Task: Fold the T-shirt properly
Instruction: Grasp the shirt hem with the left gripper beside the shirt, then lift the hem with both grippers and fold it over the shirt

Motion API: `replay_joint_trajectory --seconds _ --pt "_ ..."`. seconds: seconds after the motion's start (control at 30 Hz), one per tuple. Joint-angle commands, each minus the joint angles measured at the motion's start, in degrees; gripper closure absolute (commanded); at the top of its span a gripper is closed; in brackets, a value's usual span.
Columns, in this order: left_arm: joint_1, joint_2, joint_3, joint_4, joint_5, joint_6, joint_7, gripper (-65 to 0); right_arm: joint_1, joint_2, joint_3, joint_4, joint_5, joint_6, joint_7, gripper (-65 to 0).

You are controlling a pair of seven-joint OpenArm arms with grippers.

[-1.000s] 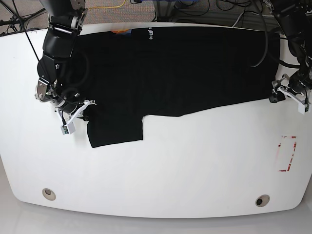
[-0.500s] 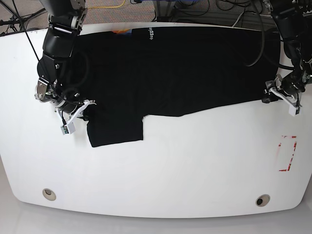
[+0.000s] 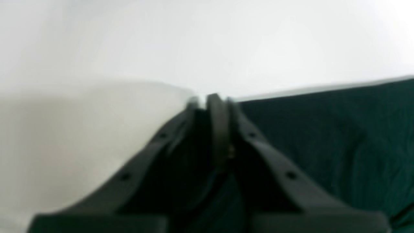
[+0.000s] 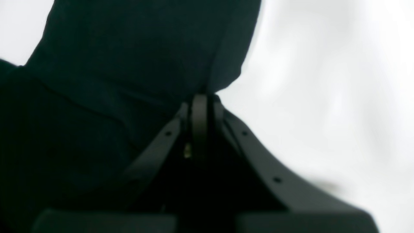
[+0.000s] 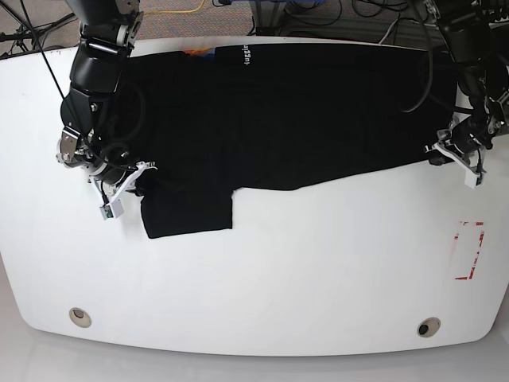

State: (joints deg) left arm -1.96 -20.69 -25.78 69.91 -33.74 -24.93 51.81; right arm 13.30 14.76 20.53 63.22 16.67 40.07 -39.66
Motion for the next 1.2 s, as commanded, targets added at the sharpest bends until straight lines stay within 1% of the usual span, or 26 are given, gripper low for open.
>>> replay_joint_trajectory --seconds 0.0,0.17,0.3,0.47,0.63,0.83,0.97,1.0,1.07,1.13,1.17 --pt "-0.81 -1.25 0.68 1.34 -0.24 -0.08 0.28 0.0 0.99 0.66 -0.01 1.17 -0.09 -0.07 0.14 0.0" --pt "-0.37 -1.16 1.03 7.41 -0.42 -0.08 0.19 0.0 1.07 1.1 0.17 1.97 0.17 -0.07 -0.12 0.0" --pt "2.0 -1.16 1.03 13.48 -0.51 -0.08 0.19 0.0 0.9 1.1 0.34 6.54 -0.09 -0.07 -0.82 0.0" --pt "3.67 -0.98 1.03 19.8 -0.51 -0.08 0.19 0.0 0.28 1.19 0.43 12.6 -0.01 -0.07 -6.8 0.0" --pt "5.6 -0.98 0.95 23.15 -0.51 -0.08 0.19 0.0 -1.12 1.19 0.43 20.25 -0.18 -0.07 -11.29 0.0" --pt "6.4 -0.89 0.77 24.02 -0.51 -0.08 0.19 0.0 -3.94 1.19 0.52 29.39 0.08 -0.07 -17.35 0.0" --pt "7.19 -0.98 -1.52 24.02 -0.59 -0.26 0.19 0.0 -6.84 0.84 3.16 35.55 0.17 -0.07 -21.31 0.0" --pt "7.19 -0.89 -2.22 24.02 -0.59 -0.61 0.19 0.0 -7.45 0.75 3.86 36.69 0.26 -0.07 -22.01 0.0" --pt "7.63 -0.72 -3.8 23.94 -0.59 -2.9 0.19 0.0 -8.86 0.66 5.0 39.06 0.26 -0.07 -23.42 0.0" --pt "7.71 -0.1 -5.82 23.94 -0.51 -6.85 0.19 0.0 -10.35 0.66 5.97 41.44 0.26 -0.07 -24.82 0.0" --pt "7.71 0.07 -6.26 23.94 -0.51 -7.73 0.19 0.0 -10.71 0.66 6.06 41.97 0.26 -0.07 -25.09 0.0"
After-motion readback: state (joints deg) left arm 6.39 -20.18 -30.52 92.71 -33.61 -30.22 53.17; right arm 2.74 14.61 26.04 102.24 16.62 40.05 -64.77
